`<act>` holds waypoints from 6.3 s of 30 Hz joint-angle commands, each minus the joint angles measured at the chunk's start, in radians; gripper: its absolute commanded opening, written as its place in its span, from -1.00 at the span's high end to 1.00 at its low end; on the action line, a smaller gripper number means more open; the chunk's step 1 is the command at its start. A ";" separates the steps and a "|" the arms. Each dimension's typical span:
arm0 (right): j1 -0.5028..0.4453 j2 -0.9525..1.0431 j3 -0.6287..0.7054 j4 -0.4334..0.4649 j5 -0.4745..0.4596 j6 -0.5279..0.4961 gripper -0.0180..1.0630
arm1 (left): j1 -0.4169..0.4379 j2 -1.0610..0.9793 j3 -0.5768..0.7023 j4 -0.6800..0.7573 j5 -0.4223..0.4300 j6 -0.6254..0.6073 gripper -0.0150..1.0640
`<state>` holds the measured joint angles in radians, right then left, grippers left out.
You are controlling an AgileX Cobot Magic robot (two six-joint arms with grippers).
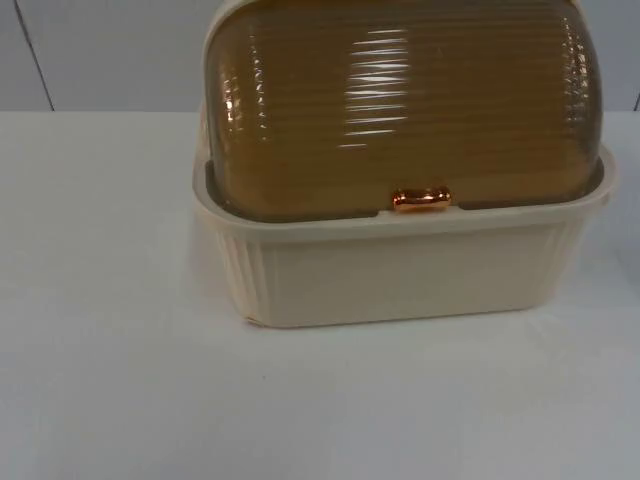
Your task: Open the box lid with the left hand, place the block into the box with the right hand, then close the box lid with the left hand.
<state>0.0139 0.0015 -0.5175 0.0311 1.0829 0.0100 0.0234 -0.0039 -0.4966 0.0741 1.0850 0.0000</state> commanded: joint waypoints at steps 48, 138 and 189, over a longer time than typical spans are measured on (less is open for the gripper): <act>0.017 1.120 -0.359 -0.245 -0.492 0.128 -0.96 | -0.500 1.291 -0.491 0.099 -0.555 0.080 -0.94; 0.017 1.077 -0.359 -0.392 -0.503 0.226 -0.96 | -0.943 1.888 -0.651 1.670 -0.544 -0.774 0.98; 0.017 0.995 -0.359 -0.367 -0.487 0.234 -0.96 | -0.197 1.120 -0.306 0.366 -0.819 -0.485 -0.21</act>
<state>0.0376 1.0014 -0.8730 -0.3403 0.5950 0.2415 -0.1774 1.1182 -0.7907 0.4300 0.2872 -0.4731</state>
